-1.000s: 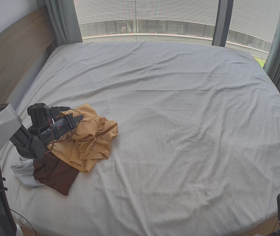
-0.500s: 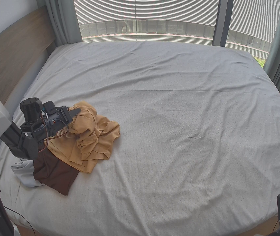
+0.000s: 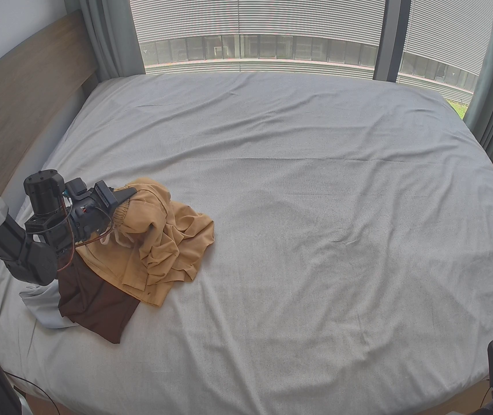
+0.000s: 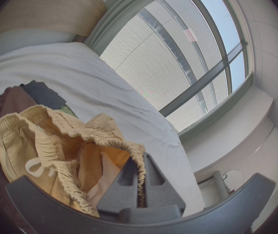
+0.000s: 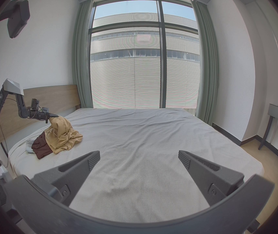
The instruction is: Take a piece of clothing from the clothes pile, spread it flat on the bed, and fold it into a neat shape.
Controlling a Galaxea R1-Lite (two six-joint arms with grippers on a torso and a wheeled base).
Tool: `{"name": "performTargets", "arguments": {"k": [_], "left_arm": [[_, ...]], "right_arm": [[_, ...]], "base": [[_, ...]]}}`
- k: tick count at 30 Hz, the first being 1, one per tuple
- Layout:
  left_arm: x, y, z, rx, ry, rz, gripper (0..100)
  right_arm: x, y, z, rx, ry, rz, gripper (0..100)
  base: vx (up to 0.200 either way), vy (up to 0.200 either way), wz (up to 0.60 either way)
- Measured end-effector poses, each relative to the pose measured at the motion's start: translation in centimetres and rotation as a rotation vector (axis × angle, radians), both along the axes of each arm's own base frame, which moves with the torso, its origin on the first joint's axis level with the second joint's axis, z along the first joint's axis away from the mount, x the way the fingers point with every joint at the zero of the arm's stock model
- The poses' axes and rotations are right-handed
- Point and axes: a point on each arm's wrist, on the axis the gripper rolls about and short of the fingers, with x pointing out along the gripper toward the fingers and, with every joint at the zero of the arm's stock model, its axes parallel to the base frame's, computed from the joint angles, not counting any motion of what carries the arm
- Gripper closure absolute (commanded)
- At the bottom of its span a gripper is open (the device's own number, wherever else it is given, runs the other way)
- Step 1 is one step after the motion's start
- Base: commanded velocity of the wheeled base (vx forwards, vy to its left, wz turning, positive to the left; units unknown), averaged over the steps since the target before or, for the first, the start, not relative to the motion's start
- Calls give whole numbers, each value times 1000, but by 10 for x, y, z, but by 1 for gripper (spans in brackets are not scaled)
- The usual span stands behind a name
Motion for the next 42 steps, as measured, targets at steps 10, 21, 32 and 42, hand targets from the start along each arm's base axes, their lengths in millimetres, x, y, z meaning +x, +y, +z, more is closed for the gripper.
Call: {"name": "performTargets", "arguments": {"k": [10, 21, 32, 42], "left_arm": [[-14, -4, 26, -293, 109, -1, 100], [-34, -6, 54, -599, 280, -177, 100], [-53, -19, 79, -643, 186, -289, 100], [-67, -41, 80, -636, 146, -368, 100]], "right_arm": [[0, 0, 0, -1, 0, 1, 0], [0, 0, 0, -1, 0, 1, 0], [0, 0, 0, -1, 0, 2, 0], [0, 0, 0, -2, 0, 2, 0]], "base": [[0, 0, 0], [0, 0, 0], [0, 0, 0], [0, 0, 0]]}}
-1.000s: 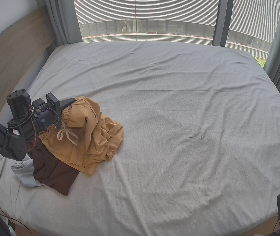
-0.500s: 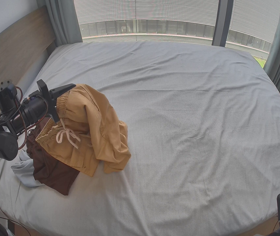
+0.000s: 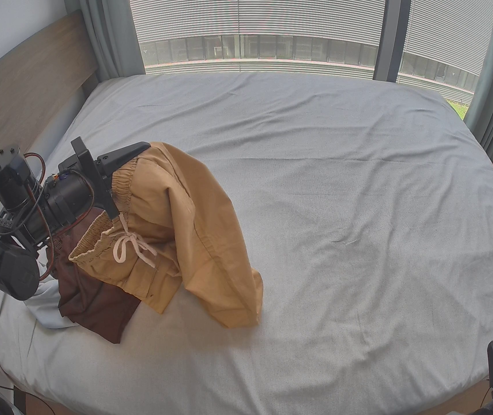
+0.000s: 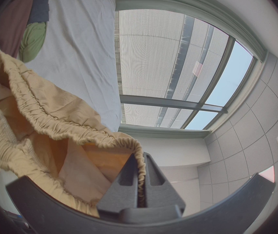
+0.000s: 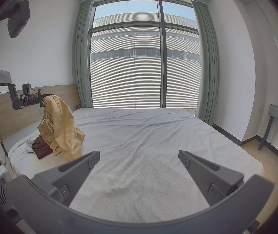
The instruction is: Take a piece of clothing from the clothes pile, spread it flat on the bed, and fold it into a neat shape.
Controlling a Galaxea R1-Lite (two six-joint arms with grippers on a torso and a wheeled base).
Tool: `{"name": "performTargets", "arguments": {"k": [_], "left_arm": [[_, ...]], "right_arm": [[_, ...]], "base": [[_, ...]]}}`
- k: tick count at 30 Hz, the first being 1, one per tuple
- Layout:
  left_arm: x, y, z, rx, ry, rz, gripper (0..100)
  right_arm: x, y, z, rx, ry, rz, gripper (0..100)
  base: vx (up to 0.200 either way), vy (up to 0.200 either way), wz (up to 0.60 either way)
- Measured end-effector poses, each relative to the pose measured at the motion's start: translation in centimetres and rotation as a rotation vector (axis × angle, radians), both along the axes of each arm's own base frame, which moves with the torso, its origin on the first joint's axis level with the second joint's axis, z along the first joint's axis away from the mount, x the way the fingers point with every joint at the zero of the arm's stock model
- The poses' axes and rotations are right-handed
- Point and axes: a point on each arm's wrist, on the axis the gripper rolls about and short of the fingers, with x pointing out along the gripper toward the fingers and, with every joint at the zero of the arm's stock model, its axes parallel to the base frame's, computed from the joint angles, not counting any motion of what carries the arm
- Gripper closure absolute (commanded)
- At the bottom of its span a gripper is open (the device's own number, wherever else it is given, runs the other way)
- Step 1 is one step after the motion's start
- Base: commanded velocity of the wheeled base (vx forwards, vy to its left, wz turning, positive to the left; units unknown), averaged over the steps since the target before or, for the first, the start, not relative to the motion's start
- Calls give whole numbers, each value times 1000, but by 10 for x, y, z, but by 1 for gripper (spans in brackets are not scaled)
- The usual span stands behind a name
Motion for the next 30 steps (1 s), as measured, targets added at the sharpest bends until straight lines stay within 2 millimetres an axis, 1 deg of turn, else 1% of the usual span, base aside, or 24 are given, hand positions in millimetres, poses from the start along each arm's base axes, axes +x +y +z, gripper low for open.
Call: {"name": "performTargets", "arguments": {"k": [11, 19, 30], "left_arm": [[-12, -30, 7, -11, -53, -93, 100], [-18, -47, 11, -30, -87, -122, 100], [-29, -74, 22, -56, -150, -205, 100]], "right_arm": [[0, 0, 0, 0, 0, 0, 0], [0, 0, 0, 0, 0, 0, 0], [0, 0, 0, 0, 0, 0, 0]], "base": [[0, 0, 0], [0, 0, 0], [0, 0, 0]]}}
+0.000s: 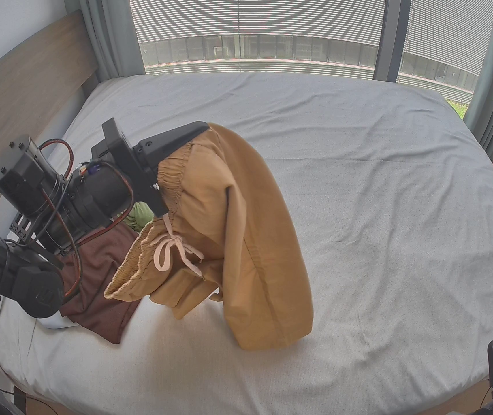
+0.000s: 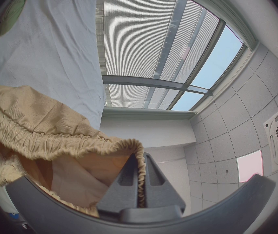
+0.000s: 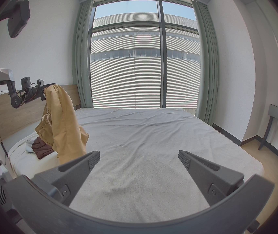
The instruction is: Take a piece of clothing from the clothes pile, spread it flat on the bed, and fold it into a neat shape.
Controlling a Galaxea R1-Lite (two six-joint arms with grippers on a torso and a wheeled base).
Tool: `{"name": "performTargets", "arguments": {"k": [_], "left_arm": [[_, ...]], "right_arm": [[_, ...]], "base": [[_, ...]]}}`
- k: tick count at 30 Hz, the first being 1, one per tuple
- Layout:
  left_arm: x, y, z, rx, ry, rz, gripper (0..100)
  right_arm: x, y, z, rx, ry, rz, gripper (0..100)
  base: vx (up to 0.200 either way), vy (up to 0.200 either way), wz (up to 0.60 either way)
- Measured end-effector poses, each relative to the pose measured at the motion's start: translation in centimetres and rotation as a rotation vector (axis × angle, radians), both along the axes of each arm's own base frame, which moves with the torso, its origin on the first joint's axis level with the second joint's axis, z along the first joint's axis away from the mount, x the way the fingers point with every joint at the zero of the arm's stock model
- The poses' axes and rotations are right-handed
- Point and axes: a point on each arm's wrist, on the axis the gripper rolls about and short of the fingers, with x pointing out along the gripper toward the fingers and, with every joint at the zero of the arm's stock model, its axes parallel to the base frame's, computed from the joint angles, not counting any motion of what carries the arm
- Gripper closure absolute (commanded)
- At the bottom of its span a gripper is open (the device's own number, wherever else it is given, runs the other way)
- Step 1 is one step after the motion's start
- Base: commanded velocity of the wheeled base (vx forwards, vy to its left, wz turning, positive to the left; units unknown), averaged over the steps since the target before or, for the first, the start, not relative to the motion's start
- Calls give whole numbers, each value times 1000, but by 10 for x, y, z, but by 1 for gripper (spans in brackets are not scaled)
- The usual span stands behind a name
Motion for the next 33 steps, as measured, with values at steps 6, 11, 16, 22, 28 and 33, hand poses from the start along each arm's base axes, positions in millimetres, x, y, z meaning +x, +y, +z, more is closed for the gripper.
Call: {"name": "performTargets", "arguments": {"k": [6, 11, 16, 22, 28, 33], "left_arm": [[-5, -15, 4, -8, -20, -43, 100], [-7, -32, 10, -16, -63, -80, 100], [-6, -46, 14, -34, -80, -94, 100], [-4, -70, 14, -51, -87, -134, 100], [-5, -92, 8, -65, -72, -150, 100], [-7, -107, 4, -66, -64, -182, 100]], "right_arm": [[0, 0, 0, 0, 0, 0, 0], [0, 0, 0, 0, 0, 0, 0], [0, 0, 0, 0, 0, 0, 0], [0, 0, 0, 0, 0, 0, 0], [0, 0, 0, 0, 0, -2, 0], [0, 0, 0, 1, 0, -2, 0]], "base": [[0, 0, 0], [0, 0, 0], [0, 0, 0], [0, 0, 0], [0, 0, 0], [0, 0, 0]]}}
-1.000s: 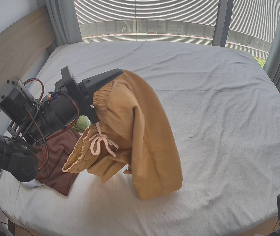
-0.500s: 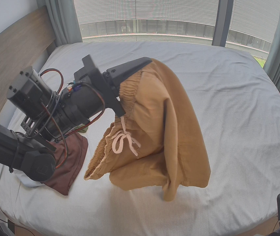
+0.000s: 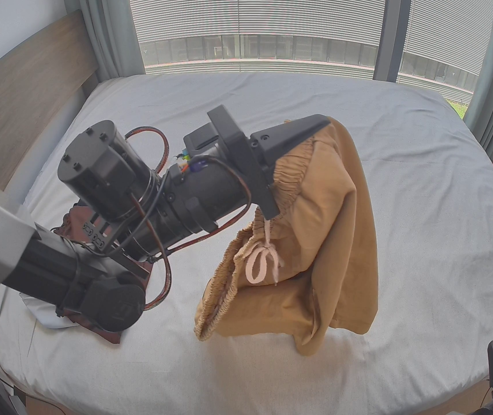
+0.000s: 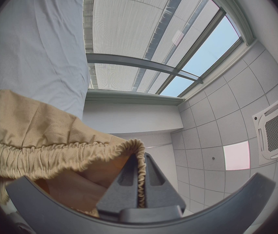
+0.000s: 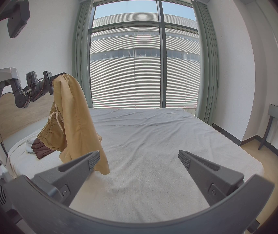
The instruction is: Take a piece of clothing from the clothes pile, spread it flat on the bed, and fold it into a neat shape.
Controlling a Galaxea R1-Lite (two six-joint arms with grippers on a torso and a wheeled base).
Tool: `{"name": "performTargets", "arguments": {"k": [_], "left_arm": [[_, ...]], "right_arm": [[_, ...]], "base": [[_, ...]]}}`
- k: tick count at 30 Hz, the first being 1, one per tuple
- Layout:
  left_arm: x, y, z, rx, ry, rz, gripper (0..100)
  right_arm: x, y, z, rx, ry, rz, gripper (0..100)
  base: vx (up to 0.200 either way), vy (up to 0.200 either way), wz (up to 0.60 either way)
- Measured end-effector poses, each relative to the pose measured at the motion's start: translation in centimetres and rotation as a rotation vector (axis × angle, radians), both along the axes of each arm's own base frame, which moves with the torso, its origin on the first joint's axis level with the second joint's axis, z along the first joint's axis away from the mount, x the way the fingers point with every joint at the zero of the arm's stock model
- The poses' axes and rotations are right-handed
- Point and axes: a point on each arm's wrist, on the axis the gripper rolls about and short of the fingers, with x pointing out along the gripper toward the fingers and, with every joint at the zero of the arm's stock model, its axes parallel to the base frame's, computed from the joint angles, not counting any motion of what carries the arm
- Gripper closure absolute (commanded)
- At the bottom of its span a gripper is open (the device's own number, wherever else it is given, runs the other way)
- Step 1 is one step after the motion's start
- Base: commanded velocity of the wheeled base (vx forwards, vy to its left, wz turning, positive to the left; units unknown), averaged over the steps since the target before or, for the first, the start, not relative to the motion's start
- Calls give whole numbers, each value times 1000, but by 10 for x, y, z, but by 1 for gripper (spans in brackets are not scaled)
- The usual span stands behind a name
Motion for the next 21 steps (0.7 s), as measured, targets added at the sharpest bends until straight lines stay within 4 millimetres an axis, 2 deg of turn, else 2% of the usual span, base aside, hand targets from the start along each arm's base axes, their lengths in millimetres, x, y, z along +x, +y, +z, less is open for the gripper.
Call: {"name": "performTargets", "arguments": {"k": [7, 21], "left_arm": [[-3, -13, -3, 1, 1, -32, 100], [-13, -35, 11, -48, -21, -108, 100]], "right_arm": [[0, 0, 0, 1, 0, 0, 0], [0, 0, 0, 0, 0, -1, 0]], "base": [[0, 0, 0], [0, 0, 0]]}}
